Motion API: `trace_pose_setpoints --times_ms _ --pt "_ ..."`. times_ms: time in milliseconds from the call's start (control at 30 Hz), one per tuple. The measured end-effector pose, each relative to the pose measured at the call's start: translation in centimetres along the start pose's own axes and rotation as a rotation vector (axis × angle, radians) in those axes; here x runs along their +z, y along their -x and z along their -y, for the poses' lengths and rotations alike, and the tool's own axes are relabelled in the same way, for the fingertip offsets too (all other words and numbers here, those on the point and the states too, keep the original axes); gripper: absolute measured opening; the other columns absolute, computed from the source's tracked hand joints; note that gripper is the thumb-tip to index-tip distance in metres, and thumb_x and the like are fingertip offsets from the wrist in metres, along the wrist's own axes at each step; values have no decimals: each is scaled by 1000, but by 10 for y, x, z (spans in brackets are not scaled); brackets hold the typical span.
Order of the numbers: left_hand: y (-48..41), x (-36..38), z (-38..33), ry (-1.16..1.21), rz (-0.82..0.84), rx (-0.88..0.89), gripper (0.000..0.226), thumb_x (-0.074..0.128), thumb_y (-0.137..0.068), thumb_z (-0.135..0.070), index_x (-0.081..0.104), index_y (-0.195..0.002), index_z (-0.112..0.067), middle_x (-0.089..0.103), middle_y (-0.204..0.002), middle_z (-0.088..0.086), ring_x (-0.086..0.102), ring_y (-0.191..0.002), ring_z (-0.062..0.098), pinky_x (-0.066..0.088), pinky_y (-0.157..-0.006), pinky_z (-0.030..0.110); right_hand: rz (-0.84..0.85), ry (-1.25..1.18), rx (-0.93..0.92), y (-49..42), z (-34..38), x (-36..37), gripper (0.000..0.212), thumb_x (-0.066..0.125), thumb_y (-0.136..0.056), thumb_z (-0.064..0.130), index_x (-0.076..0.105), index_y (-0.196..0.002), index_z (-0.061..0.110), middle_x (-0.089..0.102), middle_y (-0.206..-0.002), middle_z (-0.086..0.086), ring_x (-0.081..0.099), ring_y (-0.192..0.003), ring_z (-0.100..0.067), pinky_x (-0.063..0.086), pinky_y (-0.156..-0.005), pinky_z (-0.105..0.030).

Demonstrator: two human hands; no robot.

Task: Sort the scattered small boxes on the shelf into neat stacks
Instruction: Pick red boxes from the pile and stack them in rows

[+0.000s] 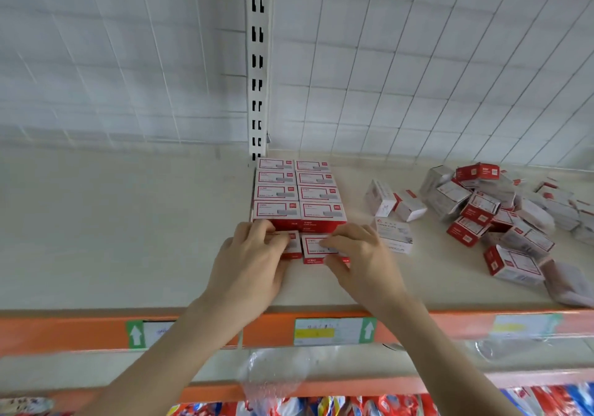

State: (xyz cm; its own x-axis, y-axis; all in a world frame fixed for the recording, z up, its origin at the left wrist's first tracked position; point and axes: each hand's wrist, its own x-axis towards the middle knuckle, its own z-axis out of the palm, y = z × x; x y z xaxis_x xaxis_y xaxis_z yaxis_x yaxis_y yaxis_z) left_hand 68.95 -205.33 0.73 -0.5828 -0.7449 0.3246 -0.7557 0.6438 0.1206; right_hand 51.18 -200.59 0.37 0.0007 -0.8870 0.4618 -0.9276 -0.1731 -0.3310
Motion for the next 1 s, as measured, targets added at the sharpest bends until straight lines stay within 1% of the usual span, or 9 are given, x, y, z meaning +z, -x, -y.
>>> trace_pose_setpoints --times_ms 133,233,300,433,567,667,833,900,1000 --pt "15 2 -9 -20 -48 1 33 78 -62 -23 72 -92 -12 63 -85 5 63 -75 27 51 -45 32 -4 -5 -11 6 -1 0 25 67 -63 17 73 -87 12 68 -87 -4 61 -73 -31 54 -52 -36" --pt "20 1 -12 -55 -33 -49 34 74 -64 -28 72 -93 -11 65 -86 7 62 -71 30 50 -46 33 -21 16 -10 10 1 1 23 72 -61 12 72 -84 12 67 -84 -6 60 -71 -32 53 -45 -39" --pt "23 0 -14 -67 -19 -61 39 75 -63 -32 72 -96 -11 66 -89 8 63 -73 30 52 -48 34 -53 23 8 9 2 4 21 74 -60 11 73 -81 12 66 -82 -6 60 -70 -33 52 -42 -40" --pt "25 2 -16 -78 18 -88 46 74 -64 -42 71 -98 -11 67 -94 8 65 -82 29 54 -53 35 -110 28 44 1 1 8 14 71 -62 12 74 -76 11 65 -77 -7 60 -66 -33 52 -42 -38" --pt "23 4 -15 -77 10 -92 49 72 -66 -47 70 -100 -11 66 -97 7 65 -87 28 55 -55 35 -97 40 34 -5 -1 10 21 82 -58 5 74 -77 8 66 -76 -10 63 -66 -33 53 -47 -36" --pt "22 6 -15 -76 4 -92 51 71 -67 -48 70 -102 -12 66 -99 7 65 -89 28 55 -56 35 -100 33 36 -7 -2 11 22 82 -59 4 74 -79 8 65 -77 -11 63 -68 -33 54 -50 -38" --pt "22 10 -14 -80 -19 -87 52 68 -69 -50 69 -104 -13 65 -101 8 64 -90 29 55 -59 37 -119 40 15 -10 -4 13 20 79 -58 3 74 -77 7 63 -74 -12 61 -65 -34 53 -48 -40" --pt "22 10 -14 -87 -29 -90 51 60 -74 -53 69 -104 -13 65 -101 8 64 -90 29 55 -59 37 -126 39 11 -10 -4 14 20 79 -57 4 74 -76 8 63 -73 -12 61 -64 -35 53 -47 -40" --pt "20 10 -14 -78 2 -109 57 37 -79 -54 69 -104 -13 65 -102 8 64 -90 29 55 -59 38 -130 45 15 -10 -4 16 20 79 -57 3 74 -76 8 63 -73 -11 61 -65 -34 53 -46 -39"
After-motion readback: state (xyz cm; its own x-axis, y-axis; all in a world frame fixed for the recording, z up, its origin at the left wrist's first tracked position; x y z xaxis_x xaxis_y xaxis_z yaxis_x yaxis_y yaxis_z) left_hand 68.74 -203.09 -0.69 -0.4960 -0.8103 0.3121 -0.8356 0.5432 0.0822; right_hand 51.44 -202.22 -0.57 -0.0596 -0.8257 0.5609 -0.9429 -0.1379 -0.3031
